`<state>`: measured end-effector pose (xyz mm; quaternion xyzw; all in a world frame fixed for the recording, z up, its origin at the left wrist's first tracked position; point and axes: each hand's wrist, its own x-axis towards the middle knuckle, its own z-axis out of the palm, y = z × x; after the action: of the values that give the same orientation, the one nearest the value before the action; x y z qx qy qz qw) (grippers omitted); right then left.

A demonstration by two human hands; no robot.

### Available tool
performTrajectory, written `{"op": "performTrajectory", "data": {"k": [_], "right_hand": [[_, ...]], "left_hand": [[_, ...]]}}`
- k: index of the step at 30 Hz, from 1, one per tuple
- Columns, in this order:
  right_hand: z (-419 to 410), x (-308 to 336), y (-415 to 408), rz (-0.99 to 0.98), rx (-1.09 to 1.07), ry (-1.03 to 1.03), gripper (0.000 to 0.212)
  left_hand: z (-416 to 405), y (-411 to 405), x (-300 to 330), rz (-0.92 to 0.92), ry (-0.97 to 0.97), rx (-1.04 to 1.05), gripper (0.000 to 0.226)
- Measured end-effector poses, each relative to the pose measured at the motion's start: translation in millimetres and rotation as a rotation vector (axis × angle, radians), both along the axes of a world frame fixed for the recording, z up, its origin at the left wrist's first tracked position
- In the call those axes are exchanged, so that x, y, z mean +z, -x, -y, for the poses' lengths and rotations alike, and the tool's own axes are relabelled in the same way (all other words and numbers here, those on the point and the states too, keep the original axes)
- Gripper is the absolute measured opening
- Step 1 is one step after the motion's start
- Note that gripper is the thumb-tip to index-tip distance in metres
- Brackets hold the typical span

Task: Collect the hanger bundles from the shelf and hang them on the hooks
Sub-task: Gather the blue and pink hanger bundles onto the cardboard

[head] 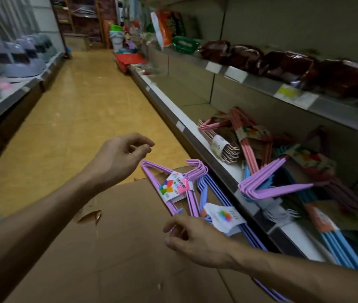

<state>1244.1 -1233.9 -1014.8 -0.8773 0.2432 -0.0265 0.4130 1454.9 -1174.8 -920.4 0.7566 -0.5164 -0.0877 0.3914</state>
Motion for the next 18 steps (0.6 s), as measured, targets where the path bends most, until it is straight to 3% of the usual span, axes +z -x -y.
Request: {"op": "performTrajectory", "data": {"k": [6, 12, 16, 18], "right_hand": [[49, -28, 42, -0.14, -0.191, 0.206, 0.007], [95, -63, 84, -0.513, -0.33, 0.215, 0.049], [105, -79, 92, -0.621, -0.286, 0.063, 0.044], [105, -91, 90, -0.613, -0.294, -0.004, 0.059]], "left_hand": [[27, 20, -66, -0.071, -0.168, 0.05, 0.016], [50, 51, -120, -0.26, -0.362, 0.037, 0.027], [59, 64, -151, -0.448, -0.512, 0.075, 0.043], [60, 71, -159, -0.52, -0.557, 0.098, 0.053]]}}
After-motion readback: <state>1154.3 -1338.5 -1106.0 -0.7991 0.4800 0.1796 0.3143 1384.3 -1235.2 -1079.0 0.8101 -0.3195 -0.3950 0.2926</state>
